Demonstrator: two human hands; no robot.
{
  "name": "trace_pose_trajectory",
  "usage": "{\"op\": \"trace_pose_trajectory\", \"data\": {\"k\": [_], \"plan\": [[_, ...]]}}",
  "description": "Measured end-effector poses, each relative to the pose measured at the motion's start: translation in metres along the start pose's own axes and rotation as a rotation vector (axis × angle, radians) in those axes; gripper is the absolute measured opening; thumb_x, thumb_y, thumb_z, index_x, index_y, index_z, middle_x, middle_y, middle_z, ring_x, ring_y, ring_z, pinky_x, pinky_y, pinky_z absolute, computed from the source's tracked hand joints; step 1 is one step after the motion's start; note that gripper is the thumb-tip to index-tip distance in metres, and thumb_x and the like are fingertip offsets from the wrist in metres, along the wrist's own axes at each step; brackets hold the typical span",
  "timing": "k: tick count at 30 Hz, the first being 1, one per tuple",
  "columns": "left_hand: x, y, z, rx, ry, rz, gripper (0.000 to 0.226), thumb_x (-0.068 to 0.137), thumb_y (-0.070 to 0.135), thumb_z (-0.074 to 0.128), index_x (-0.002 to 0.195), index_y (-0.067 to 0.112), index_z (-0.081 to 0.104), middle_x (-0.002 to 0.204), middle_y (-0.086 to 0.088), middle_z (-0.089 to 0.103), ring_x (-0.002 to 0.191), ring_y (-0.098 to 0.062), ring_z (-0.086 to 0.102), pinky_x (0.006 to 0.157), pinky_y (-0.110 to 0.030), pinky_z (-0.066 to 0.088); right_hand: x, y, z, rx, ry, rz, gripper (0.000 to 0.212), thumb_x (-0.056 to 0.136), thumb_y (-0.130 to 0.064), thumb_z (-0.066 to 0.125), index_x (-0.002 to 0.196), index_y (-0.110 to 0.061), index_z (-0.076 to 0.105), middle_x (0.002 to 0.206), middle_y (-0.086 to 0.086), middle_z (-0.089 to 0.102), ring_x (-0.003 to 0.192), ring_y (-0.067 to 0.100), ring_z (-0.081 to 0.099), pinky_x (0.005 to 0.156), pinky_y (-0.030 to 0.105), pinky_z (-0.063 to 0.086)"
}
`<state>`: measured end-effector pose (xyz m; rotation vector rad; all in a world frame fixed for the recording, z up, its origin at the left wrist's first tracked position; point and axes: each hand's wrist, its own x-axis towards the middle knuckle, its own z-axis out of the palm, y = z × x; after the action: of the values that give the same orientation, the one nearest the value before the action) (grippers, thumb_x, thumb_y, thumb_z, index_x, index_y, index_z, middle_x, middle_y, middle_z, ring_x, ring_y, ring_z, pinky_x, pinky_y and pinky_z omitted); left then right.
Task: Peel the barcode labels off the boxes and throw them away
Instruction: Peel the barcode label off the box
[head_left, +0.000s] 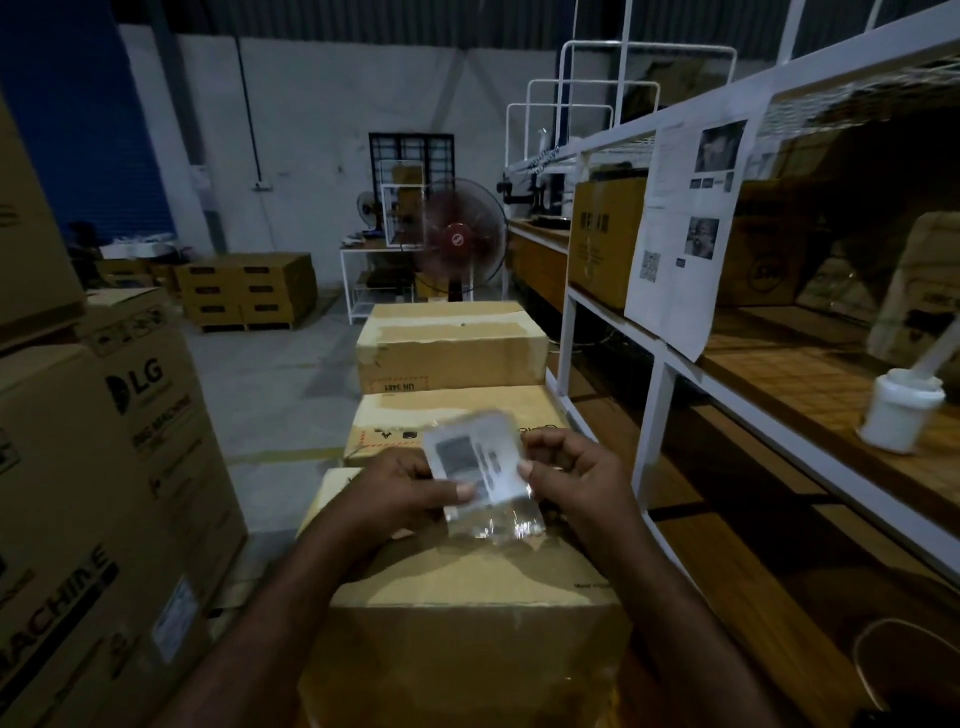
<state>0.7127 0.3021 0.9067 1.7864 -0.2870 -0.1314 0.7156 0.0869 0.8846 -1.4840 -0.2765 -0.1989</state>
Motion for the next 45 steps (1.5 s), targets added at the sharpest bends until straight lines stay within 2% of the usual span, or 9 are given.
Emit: {"op": "trace_pose_trajectory", "data": {"k": [6, 11, 18, 23, 27, 32, 37, 41, 45], "plan": [[0.03, 0.0, -0.003, -0.2, 0.293, 0.008, 0.019, 0.09, 0.013, 0.068, 0.109, 0.011, 0.073, 0.098, -0.01, 0.077, 0.086, -0.029, 0.074, 0.077, -0.046, 0.06, -0.003, 0.003, 0.002, -0.225, 0.005, -0.046, 0.005, 0.091, -0.013, 0.067, 0.092, -0.014, 0.072, 0.076, 0.003, 0.071, 0.068, 0.013, 0.067, 0.06, 0.024, 0.053], [0.043, -0.026, 0.001, 0.619, 0.398, -0.005, 0.035, 0.09, 0.052, 0.049, 0.116, 0.034, 0.064, 0.112, 0.01, 0.073, 0.098, -0.018, 0.067, 0.086, -0.041, 0.055, -0.014, -0.001, 0.012, -0.677, -0.242, 0.009, 0.014, 0.08, -0.028, 0.079, 0.079, -0.023, 0.065, 0.081, -0.001, 0.067, 0.074, 0.006, 0.062, 0.062, 0.021, 0.052], [0.032, -0.021, 0.002, 0.541, 0.429, 0.017, 0.04, 0.086, 0.057, 0.046, 0.115, 0.035, 0.062, 0.11, 0.01, 0.073, 0.098, -0.02, 0.067, 0.085, -0.042, 0.055, 0.012, -0.008, 0.035, -1.126, -0.198, -0.014, 0.022, 0.083, -0.042, 0.073, 0.076, -0.025, 0.06, 0.072, -0.011, 0.06, 0.067, 0.001, 0.055, 0.056, 0.025, 0.041], [0.032, -0.023, -0.002, 0.524, 0.452, -0.024, 0.047, 0.081, 0.061, 0.04, 0.114, 0.034, 0.062, 0.111, 0.009, 0.072, 0.099, -0.023, 0.066, 0.085, -0.042, 0.054, 0.024, -0.004, 0.045, -1.175, -0.106, -0.002, 0.033, 0.082, -0.046, 0.073, 0.067, -0.028, 0.05, 0.066, -0.011, 0.055, 0.064, 0.006, 0.055, 0.054, 0.025, 0.038], [0.038, -0.027, -0.003, 0.556, 0.469, -0.032, 0.043, 0.087, 0.055, 0.043, 0.116, 0.029, 0.061, 0.116, 0.005, 0.071, 0.101, -0.026, 0.065, 0.086, -0.04, 0.054, -0.018, -0.009, 0.032, -1.145, -0.208, 0.022, 0.021, 0.084, -0.044, 0.072, 0.077, -0.027, 0.063, 0.083, -0.01, 0.067, 0.08, 0.006, 0.061, 0.071, 0.035, 0.053], [0.042, -0.027, 0.0, 0.625, 0.468, -0.026, 0.034, 0.096, 0.047, 0.048, 0.12, 0.028, 0.061, 0.121, 0.003, 0.068, 0.104, -0.026, 0.063, 0.077, -0.034, 0.047, -0.025, -0.006, 0.026, -1.231, -0.17, -0.037, 0.021, 0.083, -0.05, 0.069, 0.079, -0.03, 0.064, 0.094, -0.014, 0.063, 0.1, 0.011, 0.054, 0.091, 0.044, 0.044], [0.042, -0.031, -0.003, 0.604, 0.469, -0.013, 0.036, 0.093, 0.05, 0.048, 0.118, 0.028, 0.062, 0.117, 0.005, 0.071, 0.099, -0.025, 0.064, 0.077, -0.034, 0.05, 0.003, 0.0, 0.057, -1.344, -0.031, -0.152, 0.02, 0.086, -0.04, 0.07, 0.089, -0.021, 0.07, 0.098, 0.0, 0.069, 0.093, 0.019, 0.061, 0.082, 0.037, 0.047], [0.047, -0.033, -0.006, 0.577, 0.47, -0.026, 0.04, 0.09, 0.053, 0.047, 0.116, 0.028, 0.063, 0.115, 0.004, 0.071, 0.099, -0.025, 0.065, 0.083, -0.038, 0.054, -0.05, -0.01, 0.054, -1.297, -0.244, -0.063, 0.048, 0.095, -0.056, 0.042, 0.118, -0.02, 0.063, 0.13, -0.002, 0.056, 0.116, 0.015, 0.052, 0.102, 0.037, 0.042], [0.051, -0.032, 0.0, 0.607, 0.475, -0.031, 0.035, 0.094, 0.05, 0.049, 0.117, 0.027, 0.062, 0.118, 0.004, 0.07, 0.102, -0.026, 0.064, 0.079, -0.035, 0.051, -0.089, -0.031, 0.053, -1.318, -0.394, 0.061, 0.108, 0.071, -0.079, -0.015, 0.135, -0.024, 0.053, 0.151, -0.008, 0.039, 0.138, 0.011, 0.034, 0.121, 0.042, 0.019]]}}
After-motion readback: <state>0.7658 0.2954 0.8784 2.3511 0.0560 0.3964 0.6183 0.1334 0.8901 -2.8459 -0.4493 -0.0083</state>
